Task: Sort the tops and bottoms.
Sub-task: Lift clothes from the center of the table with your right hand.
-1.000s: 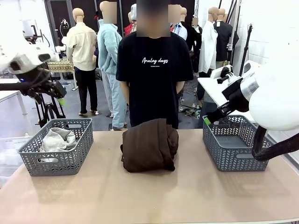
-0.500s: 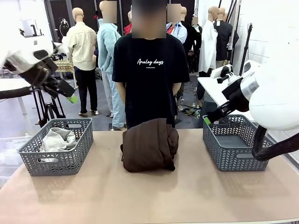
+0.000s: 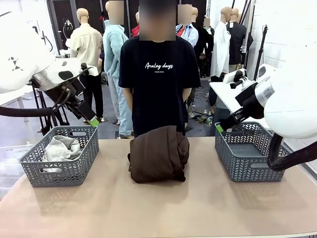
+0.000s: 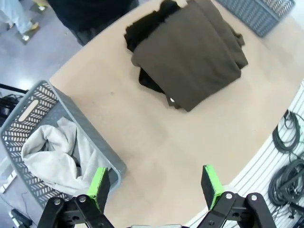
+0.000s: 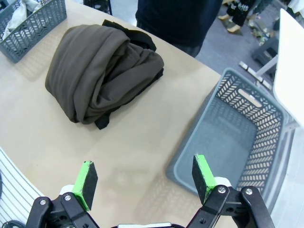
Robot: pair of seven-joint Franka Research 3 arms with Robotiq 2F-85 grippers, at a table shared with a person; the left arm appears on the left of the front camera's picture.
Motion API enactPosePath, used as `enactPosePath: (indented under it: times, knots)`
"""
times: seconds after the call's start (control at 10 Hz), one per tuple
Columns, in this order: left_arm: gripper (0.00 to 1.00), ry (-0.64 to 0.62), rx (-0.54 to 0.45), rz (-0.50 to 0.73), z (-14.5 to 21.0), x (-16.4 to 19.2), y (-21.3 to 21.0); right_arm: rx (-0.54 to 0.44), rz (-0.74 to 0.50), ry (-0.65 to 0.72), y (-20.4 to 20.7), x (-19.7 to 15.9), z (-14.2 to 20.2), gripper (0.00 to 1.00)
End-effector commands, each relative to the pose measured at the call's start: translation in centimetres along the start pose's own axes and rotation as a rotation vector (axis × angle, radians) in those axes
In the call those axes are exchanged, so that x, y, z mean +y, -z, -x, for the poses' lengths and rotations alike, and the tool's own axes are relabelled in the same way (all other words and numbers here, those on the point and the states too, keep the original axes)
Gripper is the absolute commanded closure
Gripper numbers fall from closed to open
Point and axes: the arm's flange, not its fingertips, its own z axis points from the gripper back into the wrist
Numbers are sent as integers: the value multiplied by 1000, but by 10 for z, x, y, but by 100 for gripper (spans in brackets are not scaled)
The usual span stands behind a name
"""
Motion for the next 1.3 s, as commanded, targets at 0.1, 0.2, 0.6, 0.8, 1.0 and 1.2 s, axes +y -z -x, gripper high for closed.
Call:
enactPosePath:
  times: [0.1, 0.2, 0.6, 0.8, 1.0, 1.2]
  knots:
    - [0, -3, 16, -11, 2, 15, -14, 1, -10, 10, 1, 0, 1, 0]
    - [0, -101, 14, -94, 2, 28, -12, 1, -10, 10, 1, 0, 1, 0]
    - [0, -1, 15, 2, 2, 6, -6, 1, -10, 10, 1, 0, 1, 0]
    - [0, -1, 15, 2, 2, 6, -6, -47, 47, 70, -34, 9, -4, 0]
    - [0, -1, 15, 2, 2, 6, -6, -99, 137, 136, -49, 9, -47, 0]
    - [0, -1, 15, 2, 2, 6, -6, -84, 87, 98, -39, 30, -100, 0]
